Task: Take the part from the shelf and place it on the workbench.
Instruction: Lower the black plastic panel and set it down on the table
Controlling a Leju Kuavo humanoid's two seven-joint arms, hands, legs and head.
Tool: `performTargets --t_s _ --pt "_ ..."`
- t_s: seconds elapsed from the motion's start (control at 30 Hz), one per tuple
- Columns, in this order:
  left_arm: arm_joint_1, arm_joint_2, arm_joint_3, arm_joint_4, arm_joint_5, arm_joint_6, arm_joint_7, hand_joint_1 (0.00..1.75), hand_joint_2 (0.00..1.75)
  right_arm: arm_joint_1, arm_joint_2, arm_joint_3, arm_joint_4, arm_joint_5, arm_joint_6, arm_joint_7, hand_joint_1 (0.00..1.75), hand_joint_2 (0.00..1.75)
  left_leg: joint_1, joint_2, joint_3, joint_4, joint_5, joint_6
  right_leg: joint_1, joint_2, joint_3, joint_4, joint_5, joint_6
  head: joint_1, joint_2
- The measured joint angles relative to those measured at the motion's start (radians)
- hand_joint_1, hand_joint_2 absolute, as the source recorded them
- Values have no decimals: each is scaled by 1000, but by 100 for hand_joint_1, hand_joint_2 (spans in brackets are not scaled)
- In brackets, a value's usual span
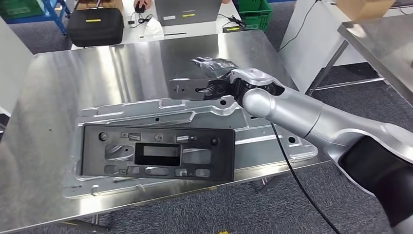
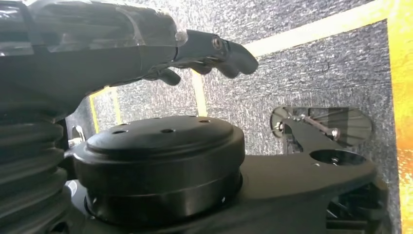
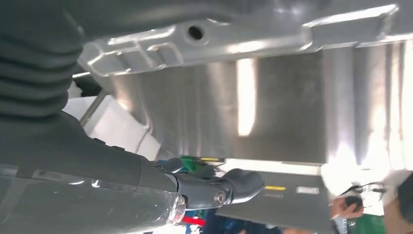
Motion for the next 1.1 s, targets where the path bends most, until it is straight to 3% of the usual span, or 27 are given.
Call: performTargets --t_s 0.07,0.1,0.13,0.2,0.27,0.43,0.5,0.57,0.6,0.63,0.67,0.77,0.87,0.93,1.0,1.07,1.1 --pt "-2 2 0 0 0 0 0 0 175 4 0 3 2 0 0 0 0 0 0 -2 -58 110 -44 -5 0 -1 1 0 -1 -2 -14 0" --pt "-3 2 0 0 1 0 -1 0 175 7 1 4 3 0 0 0 0 0 0 -1 -75 140 -45 -8 0 -1 1 2 -2 -2 -20 0" --pt "-3 3 0 0 1 0 0 0 175 9 2 5 4 0 0 0 0 0 0 -1 -75 138 -29 -10 -1 0 1 5 -5 -1 -25 0" --pt "-3 3 0 0 2 0 2 0 87 9 2 6 6 0 0 0 0 0 2 3 -34 45 38 -12 -3 1 1 17 -13 5 -33 0" --pt "-2 3 0 0 7 0 9 0 0 8 2 6 8 0 0 -1 0 0 2 7 12 -47 71 -6 -1 4 -5 34 -23 16 -39 0" --pt "4 2 0 1 16 -5 26 0 0 5 0 5 11 0 0 -2 0 0 3 1 24 -76 67 24 -2 4 -16 58 -40 39 -29 0" --pt "3 2 0 1 17 -7 24 0 0 5 -4 5 11 0 0 -2 0 0 6 0 26 -78 69 31 -4 5 -51 138 -87 50 -20 0" --pt "4 2 0 1 16 -9 18 0 0 7 -10 5 11 0 1 0 0 0 6 0 26 -77 68 34 -6 5 -110 260 -139 57 -9 0" --pt "5 2 0 1 15 -11 15 0 0 10 -14 5 11 0 2 1 0 0 5 0 27 -77 68 35 -6 5 -131 300 -147 57 -3 0" --pt "5 2 0 1 14 -14 10 0 0 12 -16 5 11 0 2 2 0 0 4 0 28 -77 68 36 -6 5 -136 306 -138 54 2 0" --pt "5 2 0 1 13 -17 4 0 0 12 -19 5 10 0 1 5 0 0 2 -1 30 -76 68 36 -5 6 -122 276 -112 49 7 0" --pt "5 1 0 1 9 -24 -21 0 0 -7 -28 -4 2 -2 1 16 0 0 -2 -3 32 -78 70 34 2 12 -39 100 -23 23 13 0" --pt "5 -2 0 1 9 -26 -34 0 0 -28 -35 -14 -9 -8 3 25 0 0 0 -5 27 -83 77 21 11 15 -18 48 -9 12 14 0" --pt "5 -3 0 1 8 -26 -38 0 0 -34 -37 -18 -16 -9 3 28 0 0 0 -5 23 -81 68 10 7 9 -12 26 0 7 15 0" --pt "4 -2 0 1 7 -27 -39 0 0 -37 -38 -21 -23 -9 3 31 0 0 -1 -3 3 -28 15 3 2 2 -12 6 13 1 3 0" --pt "5 -1 -1 1 7 -27 -39 0 0 -37 -41 -20 -28 -8 3 33 0 0 0 -2 -32 82 -57 -4 3 0 -21 5 22 -3 -13 0" --pt "5 -1 -1 1 7 -27 -39 0 0 -35 -42 -19 -29 -8 3 34 0 0 0 -2 -43 126 -77 -7 3 -1 -27 7 26 -3 -18 0"
